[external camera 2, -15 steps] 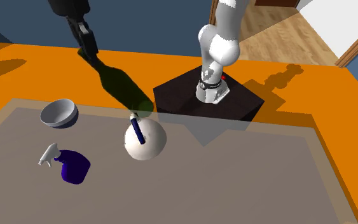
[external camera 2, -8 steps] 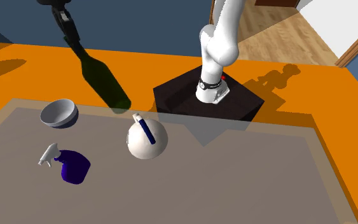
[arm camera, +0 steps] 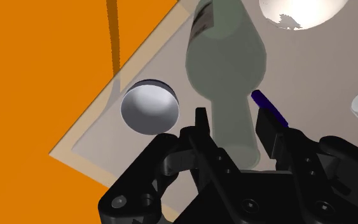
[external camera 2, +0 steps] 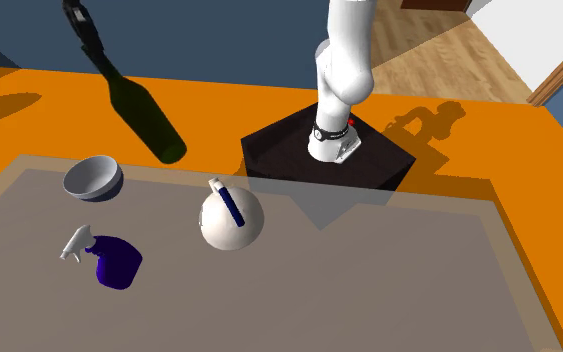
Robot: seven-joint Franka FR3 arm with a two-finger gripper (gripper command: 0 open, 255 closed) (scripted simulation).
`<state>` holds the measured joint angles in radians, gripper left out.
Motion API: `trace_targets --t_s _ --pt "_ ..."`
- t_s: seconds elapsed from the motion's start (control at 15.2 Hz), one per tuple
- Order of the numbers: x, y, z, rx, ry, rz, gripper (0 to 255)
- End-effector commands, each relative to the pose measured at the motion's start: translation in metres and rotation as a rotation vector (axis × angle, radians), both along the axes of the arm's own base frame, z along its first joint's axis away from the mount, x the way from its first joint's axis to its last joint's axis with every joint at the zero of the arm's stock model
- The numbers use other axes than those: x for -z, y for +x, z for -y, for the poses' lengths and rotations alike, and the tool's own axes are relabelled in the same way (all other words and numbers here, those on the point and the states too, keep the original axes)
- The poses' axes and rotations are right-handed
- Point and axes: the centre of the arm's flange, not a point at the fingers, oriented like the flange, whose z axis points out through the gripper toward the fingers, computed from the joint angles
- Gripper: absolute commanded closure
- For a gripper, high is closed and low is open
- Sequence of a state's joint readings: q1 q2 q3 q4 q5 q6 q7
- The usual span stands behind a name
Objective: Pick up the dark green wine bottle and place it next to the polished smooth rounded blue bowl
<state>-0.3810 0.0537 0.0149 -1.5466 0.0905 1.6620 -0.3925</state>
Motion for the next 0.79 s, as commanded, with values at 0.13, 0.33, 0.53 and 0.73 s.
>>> trace_targets --t_s 0.13,0.33,0.53,0.73 --pt "0.019 0.001 0.003 -0.001 0.0 0.001 255" --pt "0.035 0.001 0.003 -0.001 0.0 0.001 255" --pt "0.051 0.001 0.003 -0.001 0.0 0.001 255" --pt "0.067 0.001 0.003 -0.001 0.0 0.001 255"
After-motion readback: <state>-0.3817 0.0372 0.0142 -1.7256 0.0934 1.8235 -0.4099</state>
